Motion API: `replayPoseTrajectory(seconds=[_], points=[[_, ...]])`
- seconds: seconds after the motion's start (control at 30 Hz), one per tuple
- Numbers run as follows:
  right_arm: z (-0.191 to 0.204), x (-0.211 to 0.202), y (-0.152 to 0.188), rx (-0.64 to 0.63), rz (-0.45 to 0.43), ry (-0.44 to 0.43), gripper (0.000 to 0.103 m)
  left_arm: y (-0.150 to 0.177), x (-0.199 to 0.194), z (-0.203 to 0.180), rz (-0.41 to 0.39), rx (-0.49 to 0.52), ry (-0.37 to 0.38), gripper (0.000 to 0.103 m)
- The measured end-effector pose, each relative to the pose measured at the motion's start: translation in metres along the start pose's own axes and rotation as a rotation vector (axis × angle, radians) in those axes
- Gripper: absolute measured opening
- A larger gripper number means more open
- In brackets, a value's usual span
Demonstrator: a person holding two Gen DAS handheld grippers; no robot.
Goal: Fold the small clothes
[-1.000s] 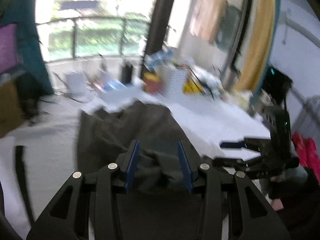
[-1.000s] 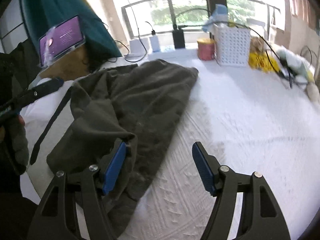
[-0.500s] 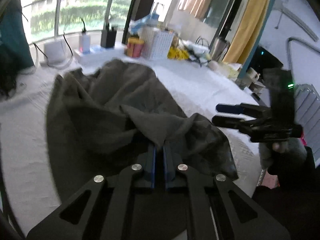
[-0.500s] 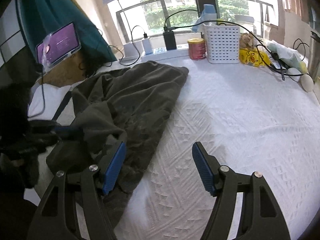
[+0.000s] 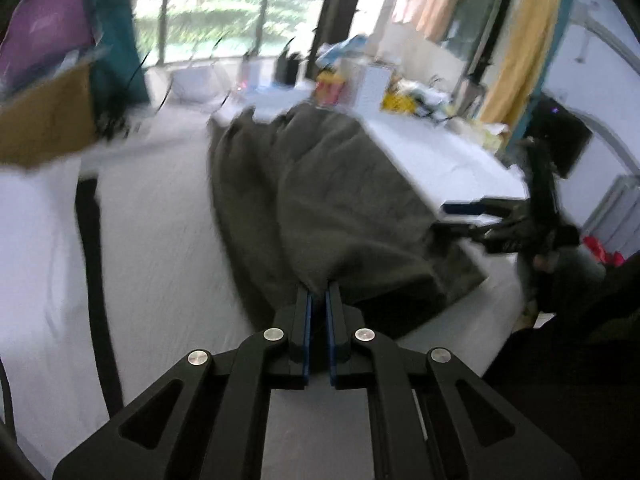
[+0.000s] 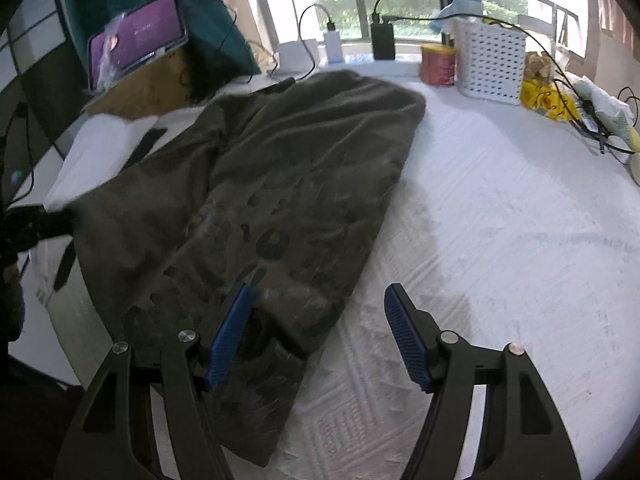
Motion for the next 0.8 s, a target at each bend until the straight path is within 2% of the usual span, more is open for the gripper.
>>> replayPoseTrajectory(seconds=[0.1, 0.2, 0.3, 0.37, 0.43, 0.57, 0.67, 0.8], points=[[-0.001, 0.000, -0.001, -0.005, 0.000, 0.003, 0.069, 0.023, 0.017, 0.013, 0.071, -0.090, 0.001, 0.007], [-0.003, -0.003, -0.009, -0.015, -0.010, 0.012, 0.069, 0.023, 0.013, 0.014, 0.053, -0.119, 0.002, 0.007], [-0.009, -0.005, -0.018, -0.021, -0.018, 0.025, 0.069, 0.007, -0.003, 0.014, -0.025, -0.104, -0.002, 0.012], [-0.014, -0.005, -0.025, -0.021, -0.025, 0.031, 0.069, -0.002, -0.014, 0.013, -0.071, -0.099, 0.004, 0.028], [-0.018, -0.006, -0.034, -0.023, -0.033, 0.036, 0.069, -0.014, -0.023, 0.014, -0.115, -0.099, 0.021, 0.034], [-0.026, -0.004, -0.048, -0.024, -0.046, 0.041, 0.069, -0.033, -0.027, 0.020, -0.163, -0.083, 0.018, 0.035], [-0.033, 0.000, -0.058, -0.021, -0.046, 0.044, 0.069, -0.049, -0.007, 0.029, -0.143, -0.074, -0.041, 0.035], [-0.043, 0.003, -0.072, -0.027, -0.049, 0.051, 0.069, -0.076, 0.027, 0.043, -0.113, -0.072, -0.072, 0.035]])
Point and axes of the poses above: each gripper's, at about its wrist camera, not at the fingertips, and x roughly the way its jaws point, z to its left, y to its underside, the point moved 7 cm from there along x, roughly the way its jaws point, and after that the axes turned 15 degrees about -y, right-handed, at the moved point
